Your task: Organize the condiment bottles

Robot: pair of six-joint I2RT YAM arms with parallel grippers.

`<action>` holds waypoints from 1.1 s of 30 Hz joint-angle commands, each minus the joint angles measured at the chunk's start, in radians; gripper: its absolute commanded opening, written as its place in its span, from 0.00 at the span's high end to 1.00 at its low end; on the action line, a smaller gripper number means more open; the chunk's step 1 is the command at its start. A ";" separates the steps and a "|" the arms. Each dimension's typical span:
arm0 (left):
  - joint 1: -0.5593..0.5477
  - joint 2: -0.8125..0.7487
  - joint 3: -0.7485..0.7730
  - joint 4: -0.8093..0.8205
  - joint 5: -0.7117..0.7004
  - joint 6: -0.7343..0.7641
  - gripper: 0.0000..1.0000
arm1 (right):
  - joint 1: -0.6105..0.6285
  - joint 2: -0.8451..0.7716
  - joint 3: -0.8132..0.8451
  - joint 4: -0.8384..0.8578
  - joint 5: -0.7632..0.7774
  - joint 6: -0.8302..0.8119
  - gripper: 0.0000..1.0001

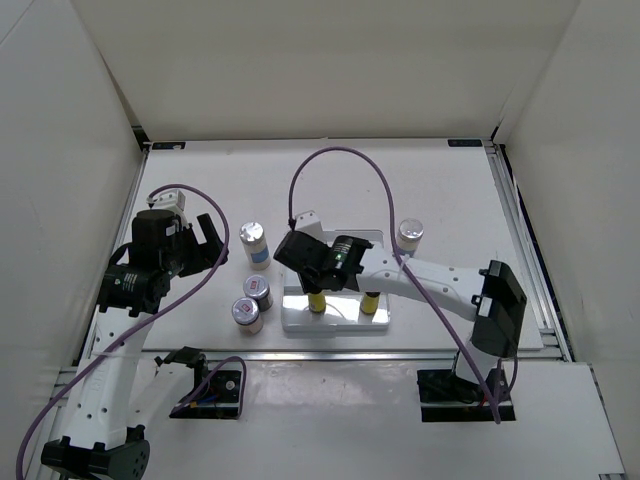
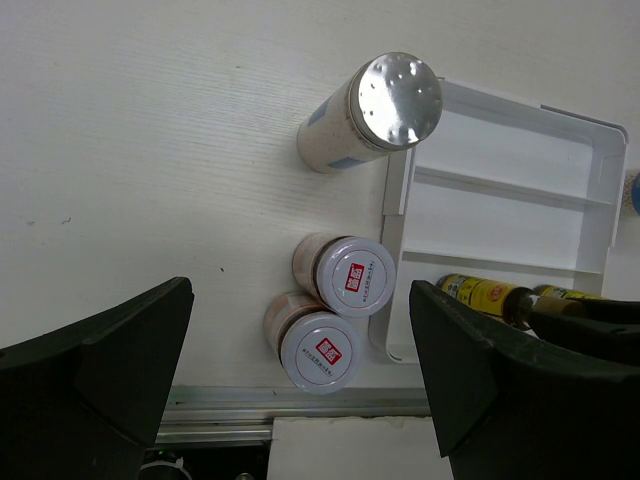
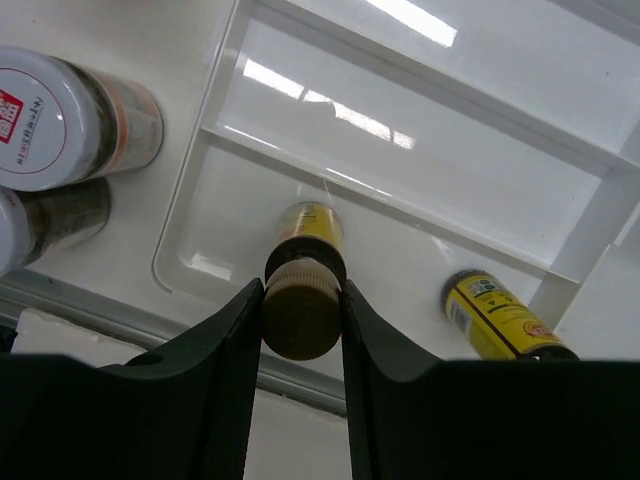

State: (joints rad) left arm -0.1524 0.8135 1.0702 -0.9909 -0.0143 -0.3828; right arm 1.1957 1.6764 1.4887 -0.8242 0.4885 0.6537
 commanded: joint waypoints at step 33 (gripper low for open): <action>0.005 -0.014 -0.004 0.001 0.024 0.002 0.00 | -0.835 -0.228 0.013 -0.162 -0.281 -0.290 0.00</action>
State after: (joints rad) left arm -0.1524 0.8131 1.0702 -0.9909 -0.0093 -0.3828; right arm 0.4023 1.3857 1.5253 -0.9955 0.3397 0.4480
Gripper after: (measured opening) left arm 1.000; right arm 0.998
